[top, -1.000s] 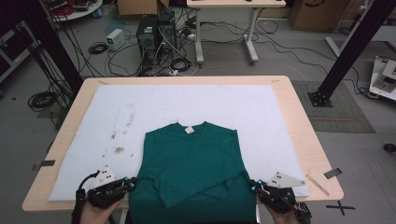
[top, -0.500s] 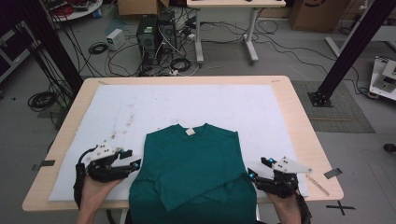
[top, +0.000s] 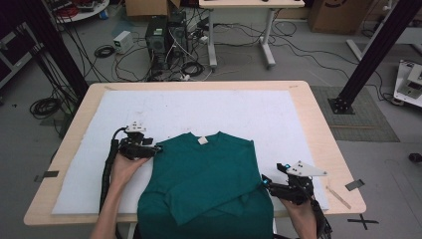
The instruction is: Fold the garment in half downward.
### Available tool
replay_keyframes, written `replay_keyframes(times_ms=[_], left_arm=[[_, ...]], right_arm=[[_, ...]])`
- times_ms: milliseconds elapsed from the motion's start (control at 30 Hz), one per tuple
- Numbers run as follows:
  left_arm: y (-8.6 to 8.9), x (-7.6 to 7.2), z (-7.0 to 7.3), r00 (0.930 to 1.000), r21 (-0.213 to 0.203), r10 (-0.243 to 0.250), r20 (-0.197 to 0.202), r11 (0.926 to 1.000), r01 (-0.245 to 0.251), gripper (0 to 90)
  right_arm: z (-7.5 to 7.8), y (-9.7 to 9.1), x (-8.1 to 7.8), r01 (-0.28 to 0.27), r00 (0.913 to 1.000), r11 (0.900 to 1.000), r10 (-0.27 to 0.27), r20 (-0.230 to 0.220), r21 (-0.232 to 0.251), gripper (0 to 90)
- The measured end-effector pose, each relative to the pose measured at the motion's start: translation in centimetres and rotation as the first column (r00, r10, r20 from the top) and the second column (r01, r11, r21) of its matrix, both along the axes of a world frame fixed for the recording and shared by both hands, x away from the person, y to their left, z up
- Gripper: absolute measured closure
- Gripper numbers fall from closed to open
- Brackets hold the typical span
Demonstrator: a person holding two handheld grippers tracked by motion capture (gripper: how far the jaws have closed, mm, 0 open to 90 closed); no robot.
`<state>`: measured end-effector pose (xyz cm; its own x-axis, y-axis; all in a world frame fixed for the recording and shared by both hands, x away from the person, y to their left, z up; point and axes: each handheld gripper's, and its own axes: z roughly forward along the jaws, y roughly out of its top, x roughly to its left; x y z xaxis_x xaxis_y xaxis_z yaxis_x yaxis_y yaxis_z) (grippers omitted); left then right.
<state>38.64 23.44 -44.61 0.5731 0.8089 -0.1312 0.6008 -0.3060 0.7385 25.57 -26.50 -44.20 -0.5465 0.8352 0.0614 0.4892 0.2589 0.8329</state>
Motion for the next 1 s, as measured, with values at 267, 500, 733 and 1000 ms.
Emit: replay_keyframes(times_ms=[267, 500, 733, 1000], left_arm=[[-0.5, -0.4, -0.4, 0.9965, 0.039, -0.036, 0.076, 0.9987, 0.033, 52.8], [-0.7, -0.9, -0.5, 0.9888, 0.042, -0.107, 0.105, 0.9938, 0.103, 67.7], [-0.5, -0.8, -0.5, 0.9888, 0.02, -0.12, 0.089, 0.9928, 0.118, 84.9], [-0.4, -0.7, -0.6, 0.9901, 0.01, -0.113, 0.083, 0.9936, 0.113, 84.7]], right_arm=[[0.2, 0.1, 0.1, 0.001, 1.0, 1.0, -0.001, -0.004, 0.002, 28.7], [0.5, 0.5, 0.5, -0.008, 0.9999, 1.0, 0.007, -0.011, -0.005, 28.7], [1.3, 1.5, 1.7, -0.025, 0.9995, 0.9995, 0.025, -0.021, -0.017, 29.3], [2.7, 2.8, 6.9, -0.02, 0.9988, 0.9972, 0.017, -0.047, -0.072, 34.8]])
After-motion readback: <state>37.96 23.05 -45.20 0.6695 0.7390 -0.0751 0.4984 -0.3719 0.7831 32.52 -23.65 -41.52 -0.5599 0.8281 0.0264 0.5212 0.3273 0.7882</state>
